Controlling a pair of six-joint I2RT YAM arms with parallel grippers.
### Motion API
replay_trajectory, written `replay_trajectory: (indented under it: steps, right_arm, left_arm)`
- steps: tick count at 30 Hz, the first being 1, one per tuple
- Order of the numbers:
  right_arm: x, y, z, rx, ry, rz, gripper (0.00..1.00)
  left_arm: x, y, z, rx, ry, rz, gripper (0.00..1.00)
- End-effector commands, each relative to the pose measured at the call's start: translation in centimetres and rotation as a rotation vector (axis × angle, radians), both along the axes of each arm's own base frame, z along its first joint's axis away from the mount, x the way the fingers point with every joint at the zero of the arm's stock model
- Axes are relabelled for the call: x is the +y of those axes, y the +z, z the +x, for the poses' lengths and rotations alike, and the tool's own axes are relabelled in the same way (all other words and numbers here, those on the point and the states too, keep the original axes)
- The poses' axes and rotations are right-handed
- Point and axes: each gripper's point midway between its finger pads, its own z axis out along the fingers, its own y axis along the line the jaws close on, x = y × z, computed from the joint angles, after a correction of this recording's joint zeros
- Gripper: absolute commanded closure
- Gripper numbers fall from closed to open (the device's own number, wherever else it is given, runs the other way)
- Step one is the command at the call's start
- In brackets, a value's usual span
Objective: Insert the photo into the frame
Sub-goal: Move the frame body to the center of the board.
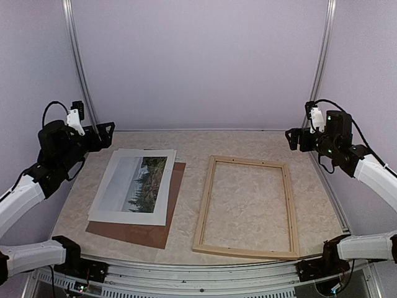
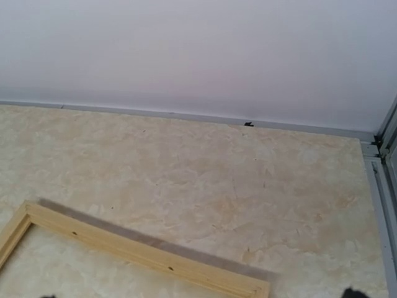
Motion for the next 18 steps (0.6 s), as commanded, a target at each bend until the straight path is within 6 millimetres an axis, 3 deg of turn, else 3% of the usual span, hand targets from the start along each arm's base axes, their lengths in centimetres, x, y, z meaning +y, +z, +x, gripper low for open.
replay_trajectory:
  steps: [1,18]
  right_arm:
    - [-0.5,0.4,0.0,-0.019,-0.008,-0.005,0.01]
    - [-1.9,-1.1,-0.2,0.080,-0.101,-0.006,0.01]
  left_arm:
    - [-0.1,-0.2,0.2,0.004,-0.009,-0.004,0.01]
    - [-0.6,-0.8,0.6,0.063,0.018,0.029,0.01]
